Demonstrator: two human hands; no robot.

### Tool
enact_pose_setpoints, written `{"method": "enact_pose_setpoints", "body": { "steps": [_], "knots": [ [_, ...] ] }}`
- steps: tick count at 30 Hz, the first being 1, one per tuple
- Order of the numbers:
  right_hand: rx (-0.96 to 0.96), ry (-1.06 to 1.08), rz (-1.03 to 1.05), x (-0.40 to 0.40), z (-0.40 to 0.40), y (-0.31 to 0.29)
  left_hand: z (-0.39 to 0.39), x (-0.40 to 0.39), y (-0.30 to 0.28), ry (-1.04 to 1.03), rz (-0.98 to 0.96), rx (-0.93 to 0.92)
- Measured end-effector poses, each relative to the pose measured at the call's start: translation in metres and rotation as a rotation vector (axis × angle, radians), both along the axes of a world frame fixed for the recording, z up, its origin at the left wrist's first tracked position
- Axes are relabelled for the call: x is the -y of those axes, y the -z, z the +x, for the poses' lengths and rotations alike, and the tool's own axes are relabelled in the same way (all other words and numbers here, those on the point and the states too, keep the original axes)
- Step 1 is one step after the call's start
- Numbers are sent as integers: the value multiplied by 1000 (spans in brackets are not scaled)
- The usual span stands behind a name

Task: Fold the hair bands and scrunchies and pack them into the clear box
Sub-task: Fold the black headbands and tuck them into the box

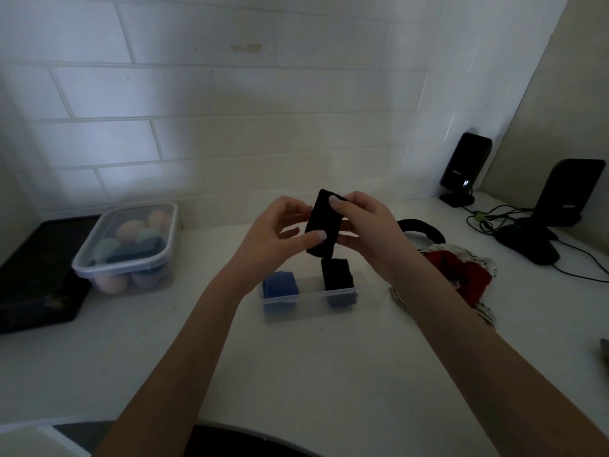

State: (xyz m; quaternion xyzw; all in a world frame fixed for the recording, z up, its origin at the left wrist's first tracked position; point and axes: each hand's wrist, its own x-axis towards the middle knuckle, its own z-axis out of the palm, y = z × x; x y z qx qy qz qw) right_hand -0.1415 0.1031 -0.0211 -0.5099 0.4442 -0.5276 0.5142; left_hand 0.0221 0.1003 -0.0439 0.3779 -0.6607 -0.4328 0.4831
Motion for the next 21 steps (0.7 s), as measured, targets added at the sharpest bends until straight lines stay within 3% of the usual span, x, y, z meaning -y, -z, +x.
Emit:
{"method": "enact_pose_setpoints", "body": {
  "steps": [6, 9, 13, 17, 21],
  "knots": [
    [-5, 11, 32, -2, 3, -1, -5, -5, -1, 8, -125, 80],
    [-111, 26, 8, -3, 3, -3, -9, -5, -1, -60, -138, 146],
    [-239, 73, -9, -2, 5, -2, -10, -9, -1, -157, -125, 14],
    [-281, 55, -26, -2, 6, 0, -16, -17, -8, -63, -42, -111],
    [-265, 60, -58, -2, 6, 2, -16, -16, -11, -115, 79, -88]
  ]
}}
